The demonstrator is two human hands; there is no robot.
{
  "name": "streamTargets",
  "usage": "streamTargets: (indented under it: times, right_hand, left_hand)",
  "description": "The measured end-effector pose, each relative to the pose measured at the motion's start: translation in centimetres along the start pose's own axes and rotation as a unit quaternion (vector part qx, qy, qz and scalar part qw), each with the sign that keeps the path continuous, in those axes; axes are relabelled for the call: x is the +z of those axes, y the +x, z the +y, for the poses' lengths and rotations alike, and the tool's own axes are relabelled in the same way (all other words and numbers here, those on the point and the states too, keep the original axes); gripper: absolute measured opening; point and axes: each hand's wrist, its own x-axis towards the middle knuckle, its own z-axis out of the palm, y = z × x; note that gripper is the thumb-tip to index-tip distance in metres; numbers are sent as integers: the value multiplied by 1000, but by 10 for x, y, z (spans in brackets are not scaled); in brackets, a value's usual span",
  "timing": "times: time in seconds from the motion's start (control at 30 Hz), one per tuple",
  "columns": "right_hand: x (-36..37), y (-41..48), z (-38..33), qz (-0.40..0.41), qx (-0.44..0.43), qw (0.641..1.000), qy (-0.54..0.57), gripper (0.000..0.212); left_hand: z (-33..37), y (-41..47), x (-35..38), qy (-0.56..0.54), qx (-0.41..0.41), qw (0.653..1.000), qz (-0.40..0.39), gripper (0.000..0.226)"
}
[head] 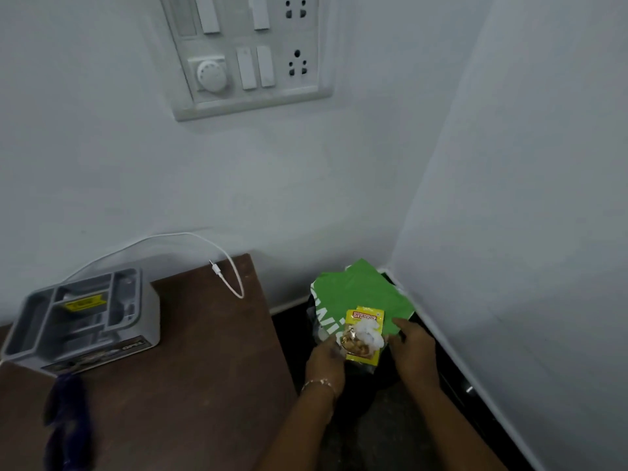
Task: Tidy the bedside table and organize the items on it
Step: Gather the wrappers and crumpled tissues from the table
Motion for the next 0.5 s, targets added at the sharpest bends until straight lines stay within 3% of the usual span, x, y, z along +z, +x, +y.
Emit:
streamTargets:
  times: [0.17,0.5]
  right_hand:
    - [1,-12,27,-15,15,999,-33,10]
    - [16,-45,-2,18,-49,998,-35,15]
  left_hand:
    - [-2,-26,4,-32,16,998,-50,40]
    - [23,-67,-34,-124,80,989,9,36]
